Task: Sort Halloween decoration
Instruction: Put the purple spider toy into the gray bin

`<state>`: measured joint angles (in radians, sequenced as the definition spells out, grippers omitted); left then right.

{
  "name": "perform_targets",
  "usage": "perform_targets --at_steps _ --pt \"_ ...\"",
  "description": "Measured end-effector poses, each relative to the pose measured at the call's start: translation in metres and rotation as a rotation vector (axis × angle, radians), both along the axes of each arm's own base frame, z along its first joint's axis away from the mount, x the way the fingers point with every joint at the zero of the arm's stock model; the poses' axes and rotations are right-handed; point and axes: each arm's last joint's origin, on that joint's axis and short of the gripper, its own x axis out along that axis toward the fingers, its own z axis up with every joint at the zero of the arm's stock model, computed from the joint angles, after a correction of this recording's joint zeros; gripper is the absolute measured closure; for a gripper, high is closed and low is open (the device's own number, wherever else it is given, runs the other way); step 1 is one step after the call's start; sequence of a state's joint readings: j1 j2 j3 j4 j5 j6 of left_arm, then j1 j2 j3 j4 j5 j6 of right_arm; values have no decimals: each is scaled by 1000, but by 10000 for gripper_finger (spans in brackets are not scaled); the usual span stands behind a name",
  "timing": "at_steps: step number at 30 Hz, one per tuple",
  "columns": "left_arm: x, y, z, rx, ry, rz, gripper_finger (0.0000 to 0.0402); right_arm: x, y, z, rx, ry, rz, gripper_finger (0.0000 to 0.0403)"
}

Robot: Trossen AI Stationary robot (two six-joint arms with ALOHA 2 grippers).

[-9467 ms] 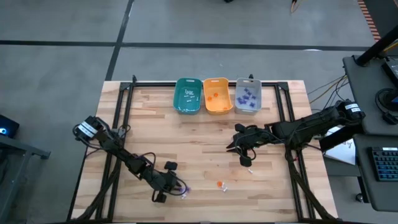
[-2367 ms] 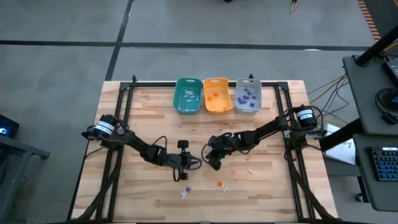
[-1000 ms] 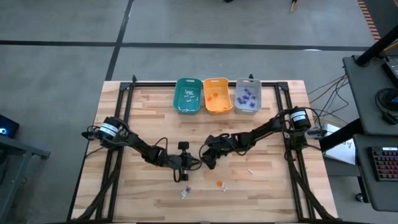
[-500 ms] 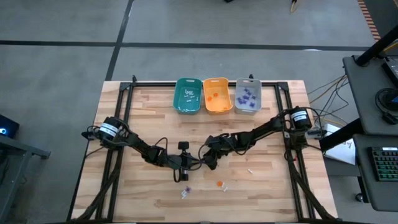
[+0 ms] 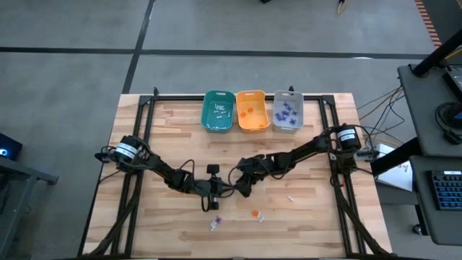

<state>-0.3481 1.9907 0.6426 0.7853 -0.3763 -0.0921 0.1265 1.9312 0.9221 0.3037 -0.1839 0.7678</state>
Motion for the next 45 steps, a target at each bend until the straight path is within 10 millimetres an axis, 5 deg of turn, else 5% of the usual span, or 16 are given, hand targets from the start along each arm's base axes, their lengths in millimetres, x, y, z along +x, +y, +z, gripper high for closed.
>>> perform_targets --at_steps 35,40,45 --pt "0 0 0 -5 -6 1 364 14 3 2 -52 -62 100 312" --pt "0 0 1 -6 -6 1 364 14 3 2 -65 -67 107 382" --pt "0 0 1 -5 -7 2 364 14 3 3 -66 -70 110 393"
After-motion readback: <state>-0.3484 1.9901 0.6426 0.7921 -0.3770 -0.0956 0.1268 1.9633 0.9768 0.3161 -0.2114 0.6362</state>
